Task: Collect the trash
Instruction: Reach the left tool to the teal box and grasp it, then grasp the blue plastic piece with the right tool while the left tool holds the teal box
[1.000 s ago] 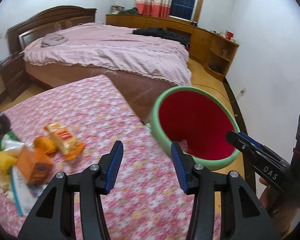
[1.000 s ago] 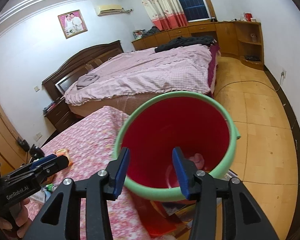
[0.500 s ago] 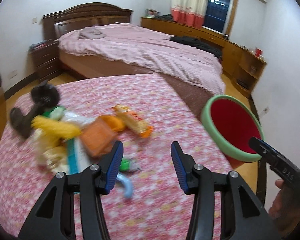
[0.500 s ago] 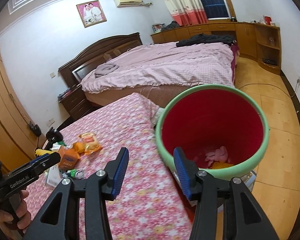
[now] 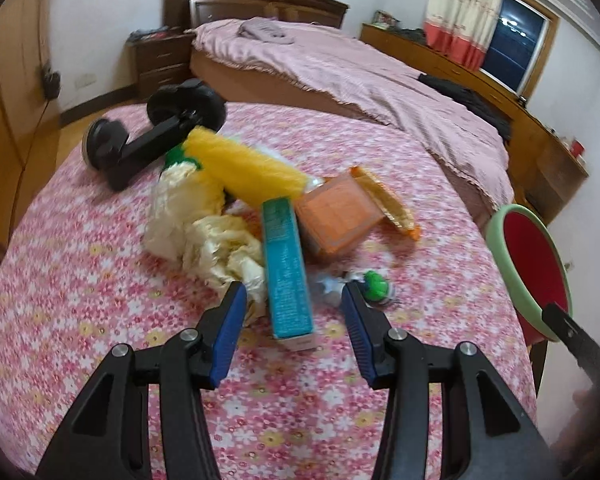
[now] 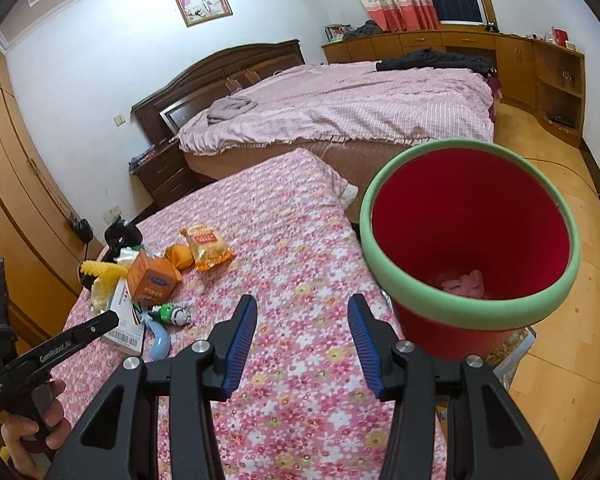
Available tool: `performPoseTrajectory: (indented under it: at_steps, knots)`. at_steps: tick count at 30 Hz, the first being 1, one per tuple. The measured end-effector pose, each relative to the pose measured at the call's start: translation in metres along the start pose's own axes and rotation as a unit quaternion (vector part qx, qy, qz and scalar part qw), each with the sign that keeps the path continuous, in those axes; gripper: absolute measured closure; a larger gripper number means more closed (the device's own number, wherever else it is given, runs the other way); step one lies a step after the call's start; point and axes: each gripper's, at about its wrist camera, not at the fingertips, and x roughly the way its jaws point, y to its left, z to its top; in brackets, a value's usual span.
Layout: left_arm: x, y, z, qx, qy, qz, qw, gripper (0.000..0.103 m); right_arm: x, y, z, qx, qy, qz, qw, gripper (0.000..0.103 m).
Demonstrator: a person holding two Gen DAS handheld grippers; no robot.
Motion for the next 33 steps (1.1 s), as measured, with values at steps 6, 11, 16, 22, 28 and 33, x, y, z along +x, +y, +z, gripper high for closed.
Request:
performPoseTrajectory:
  at_steps: [6,11,16,22,28,33]
  knots:
    - [0.006,-0.001,-0.002,-0.009,0.001,-0.025,0.9996,0.053,0.007,0.002,-0.004,-0.002,0.013,-0.001,1.0,0.052]
    - [0.011,-0.004,0.0,-0.001,0.003,-0.05,0.9987,0.063,0.014,0.003,-0.006,-0.002,0.021,-0.001,1.0,0.052]
    - [0.024,-0.008,0.004,0.002,0.012,-0.052,0.9986,0.067,0.016,0.005,-0.007,-0.006,0.024,0.002,1.0,0.052]
    - [0.036,-0.009,0.004,0.002,0.018,-0.039,0.9991,0.067,0.021,0.007,-0.009,-0.007,0.031,0.004,0.999,0.052]
    - [0.025,-0.009,0.004,0.021,0.001,-0.047,0.9987,0.085,0.025,0.013,-0.01,-0.013,0.036,0.011,0.999,0.052]
    - [0.001,-0.009,0.001,0.032,-0.014,-0.072,0.9968,0.085,0.025,0.027,-0.011,-0.026,0.037,0.022,0.999,0.052]
